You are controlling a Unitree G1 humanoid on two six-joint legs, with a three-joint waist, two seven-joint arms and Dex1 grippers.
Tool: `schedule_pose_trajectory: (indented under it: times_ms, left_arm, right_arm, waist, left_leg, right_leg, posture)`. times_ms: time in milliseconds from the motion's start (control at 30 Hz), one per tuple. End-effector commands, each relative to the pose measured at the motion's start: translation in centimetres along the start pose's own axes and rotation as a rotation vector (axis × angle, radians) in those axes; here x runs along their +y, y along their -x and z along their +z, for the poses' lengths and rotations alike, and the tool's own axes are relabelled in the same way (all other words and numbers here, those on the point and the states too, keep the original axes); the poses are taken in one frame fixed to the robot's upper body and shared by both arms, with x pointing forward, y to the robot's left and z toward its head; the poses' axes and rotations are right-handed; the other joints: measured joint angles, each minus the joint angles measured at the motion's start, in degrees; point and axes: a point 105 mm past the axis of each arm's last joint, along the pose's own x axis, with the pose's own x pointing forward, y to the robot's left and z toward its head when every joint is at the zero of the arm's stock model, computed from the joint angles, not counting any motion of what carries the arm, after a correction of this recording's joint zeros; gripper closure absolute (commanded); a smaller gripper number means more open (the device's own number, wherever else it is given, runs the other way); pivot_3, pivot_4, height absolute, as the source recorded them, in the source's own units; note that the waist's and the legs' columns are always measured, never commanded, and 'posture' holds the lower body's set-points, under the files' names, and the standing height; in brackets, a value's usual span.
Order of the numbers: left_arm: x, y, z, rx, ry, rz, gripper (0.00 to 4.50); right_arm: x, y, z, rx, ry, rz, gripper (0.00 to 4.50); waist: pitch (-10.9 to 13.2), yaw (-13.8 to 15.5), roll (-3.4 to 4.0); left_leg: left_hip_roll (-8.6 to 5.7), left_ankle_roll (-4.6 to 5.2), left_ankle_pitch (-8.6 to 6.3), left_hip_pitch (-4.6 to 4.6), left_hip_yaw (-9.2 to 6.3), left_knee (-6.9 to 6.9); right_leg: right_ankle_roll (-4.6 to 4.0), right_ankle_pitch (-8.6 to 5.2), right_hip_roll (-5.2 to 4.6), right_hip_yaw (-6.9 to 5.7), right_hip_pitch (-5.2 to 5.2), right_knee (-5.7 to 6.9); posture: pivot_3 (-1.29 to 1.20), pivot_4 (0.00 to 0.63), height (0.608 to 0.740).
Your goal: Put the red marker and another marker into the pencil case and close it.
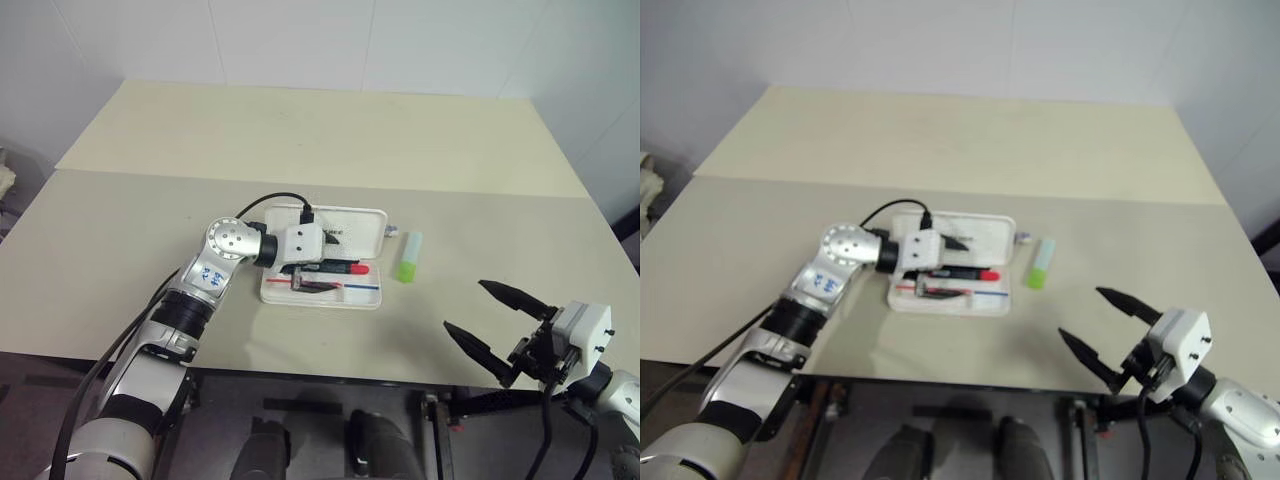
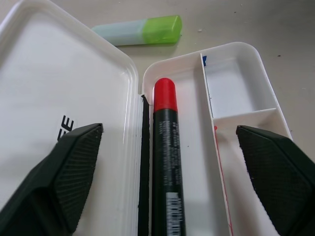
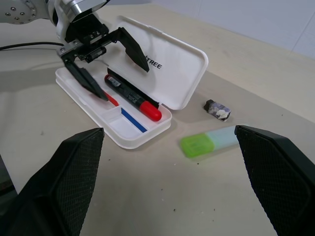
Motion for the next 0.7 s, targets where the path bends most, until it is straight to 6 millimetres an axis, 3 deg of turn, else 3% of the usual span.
schedule_pose_trajectory:
  times_ms: [33,167,300,367,533,700]
  left_arm:
    - [0.6,0.2,2.7,-0.073,-0.079,0.016,0.02]
    - [0.1,0.6,6.1,-0.215,-0.104,0.018,0.02]
    - [-0.1,2.0,8.0,-0.324,-0.085,0.052,0.02]
    - [0.3,2.9,8.2,-0.367,0.001,0.086,0.02]
    - [0.9,5.4,7.3,-0.371,0.030,0.172,0.02]
    - [1.9,8.5,8.4,-0.493,0.016,0.263,0.02]
  right_arm:
    - [0.1,-0.3,0.8,-0.018,0.035,0.005,0.00]
    - [-0.2,-0.7,1.0,-0.017,0.046,0.002,0.00]
    - [-0.7,-1.7,1.3,-0.030,0.080,-0.043,0.00]
    - [-1.3,-2.6,1.3,-0.042,0.101,-0.099,0.00]
    - [-2.4,-5.6,1.1,-0.028,0.070,-0.223,0.00]
    - [-2.9,-8.5,-0.6,0.108,-0.052,-0.292,0.00]
  waist:
    - [0.0,0.0,0.00]
    - [0.0,0.0,0.00]
    - [0.0,-0.2,0.02]
    - [0.0,-0.3,0.03]
    - [0.0,-0.8,0.04]
    - [0.0,-0.7,0.07]
  left_leg:
    - [0.00,0.00,0.00,0.00,0.00,0.00]
    - [0.00,0.00,0.00,-0.02,0.00,0.02]
    - [0.02,0.00,0.00,0.03,0.01,-0.01]
    - [0.03,0.00,0.00,0.05,0.01,0.00]
    - [0.03,0.07,0.08,0.09,0.00,0.07]
    - [0.01,0.06,0.10,0.05,-0.06,0.11]
  right_leg:
    - [0.00,0.00,0.00,0.00,0.00,0.00]
    - [0.03,0.02,-0.01,0.02,0.00,-0.01]
    - [0.01,0.01,-0.01,0.03,0.02,0.01]
    - [0.00,0.00,0.02,0.03,0.01,0.06]
    - [-0.13,-0.07,0.02,0.02,0.03,0.11]
    - [-0.16,-0.08,-0.03,0.00,0.01,0.13]
  posture:
    - [0.00,0.150,0.740]
    - [0.00,0.150,0.740]
    - [0.00,0.150,0.740]
    - [0.00,0.150,0.740]
    - [0.00,0.150,0.740]
    - [0.00,0.150,0.740]
